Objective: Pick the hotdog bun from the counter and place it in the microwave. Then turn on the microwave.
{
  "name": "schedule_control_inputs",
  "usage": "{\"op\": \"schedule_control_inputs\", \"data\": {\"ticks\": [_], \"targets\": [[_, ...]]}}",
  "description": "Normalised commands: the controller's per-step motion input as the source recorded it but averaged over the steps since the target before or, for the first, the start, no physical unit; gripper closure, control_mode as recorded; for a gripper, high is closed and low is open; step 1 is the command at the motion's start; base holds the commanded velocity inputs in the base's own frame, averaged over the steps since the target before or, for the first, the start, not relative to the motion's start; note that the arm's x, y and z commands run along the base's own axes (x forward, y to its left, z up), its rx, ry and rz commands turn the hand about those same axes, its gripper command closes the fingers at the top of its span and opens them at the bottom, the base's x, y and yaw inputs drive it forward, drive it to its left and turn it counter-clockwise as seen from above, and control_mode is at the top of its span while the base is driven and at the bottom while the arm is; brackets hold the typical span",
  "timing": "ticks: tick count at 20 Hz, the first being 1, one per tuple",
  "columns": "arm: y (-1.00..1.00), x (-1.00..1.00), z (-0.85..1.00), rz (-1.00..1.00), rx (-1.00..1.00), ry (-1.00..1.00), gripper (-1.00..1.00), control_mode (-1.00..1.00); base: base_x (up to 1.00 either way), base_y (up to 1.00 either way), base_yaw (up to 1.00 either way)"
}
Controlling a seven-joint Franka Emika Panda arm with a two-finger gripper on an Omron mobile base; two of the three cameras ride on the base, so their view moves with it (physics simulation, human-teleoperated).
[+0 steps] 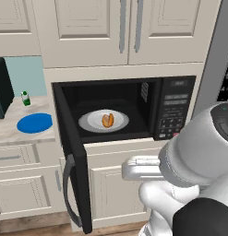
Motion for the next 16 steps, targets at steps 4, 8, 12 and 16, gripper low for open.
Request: {"op": "schedule_control_inputs", "data": {"ticks": [4,8,12,16], "targets": [[0.63,0.00,-0.03,0.14,0.00,-0.10,1.00,-1.00,0.00,0.00,0.00],[0.59,0.00,-0.11,0.13,0.00,-0.16,1.00,-1.00,0.00,0.00,0.00],[0.45,0.01,-0.23,0.11,-0.01,-0.23,1.00,-1.00,0.00,0.00,0.00],[0.38,0.07,-0.27,0.09,-0.01,-0.26,1.00,-1.00,0.00,0.00,0.00]]}}
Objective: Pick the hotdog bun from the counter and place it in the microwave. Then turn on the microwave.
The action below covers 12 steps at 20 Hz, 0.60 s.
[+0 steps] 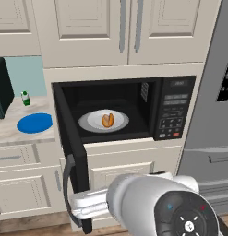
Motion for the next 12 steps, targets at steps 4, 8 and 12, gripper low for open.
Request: {"op": "schedule_control_inputs", "data": {"ticks": [4,8,12], "targets": [[0.48,0.01,-0.31,0.07,-0.01,-0.22,1.00,-1.00,0.00,0.00,0.00],[0.50,0.22,-0.32,0.01,0.00,-0.17,1.00,-1.00,0.00,0.00,0.00],[0.65,0.22,-0.32,0.00,0.00,-0.11,1.00,-1.00,0.00,0.00,0.00]]}}
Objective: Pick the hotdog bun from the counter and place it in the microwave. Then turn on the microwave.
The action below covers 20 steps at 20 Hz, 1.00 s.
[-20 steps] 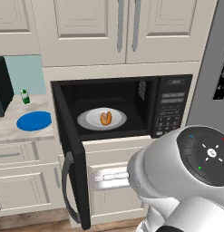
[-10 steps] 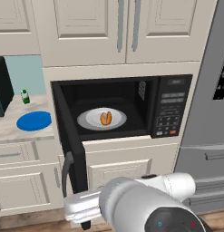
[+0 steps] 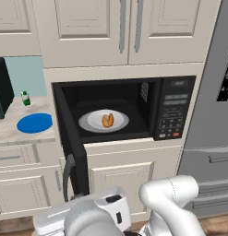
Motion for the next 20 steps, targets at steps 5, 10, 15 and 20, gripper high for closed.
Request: {"op": "schedule_control_inputs", "data": {"ticks": [5,10,15,20], "targets": [[0.69,0.20,-0.30,-0.03,0.00,-0.10,1.00,-1.00,0.00,0.00,0.00],[0.46,0.34,-0.27,-0.09,0.00,-0.10,1.00,-1.00,0.00,0.00,0.00],[0.38,0.47,-0.21,-0.15,0.00,-0.10,1.00,-1.00,0.00,0.00,0.00],[0.23,0.53,-0.17,-0.24,0.00,-0.08,1.00,-1.00,0.00,0.00,0.00]]}}
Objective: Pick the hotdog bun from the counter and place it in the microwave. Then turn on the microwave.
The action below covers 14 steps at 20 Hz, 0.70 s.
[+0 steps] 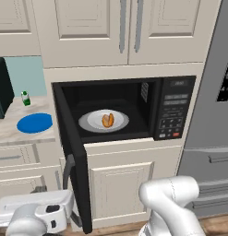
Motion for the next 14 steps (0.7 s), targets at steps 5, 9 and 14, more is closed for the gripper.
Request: {"op": "schedule_control_inputs", "data": {"ticks": [5,9,14], "targets": [[0.24,0.48,-0.17,-0.31,0.00,-0.08,1.00,-1.00,0.00,0.00,0.00],[0.28,0.42,-0.16,-0.34,0.00,-0.07,1.00,-1.00,0.00,0.00,0.00],[0.12,0.16,-0.08,-0.37,0.00,-0.04,1.00,-1.00,0.00,0.00,0.00]]}}
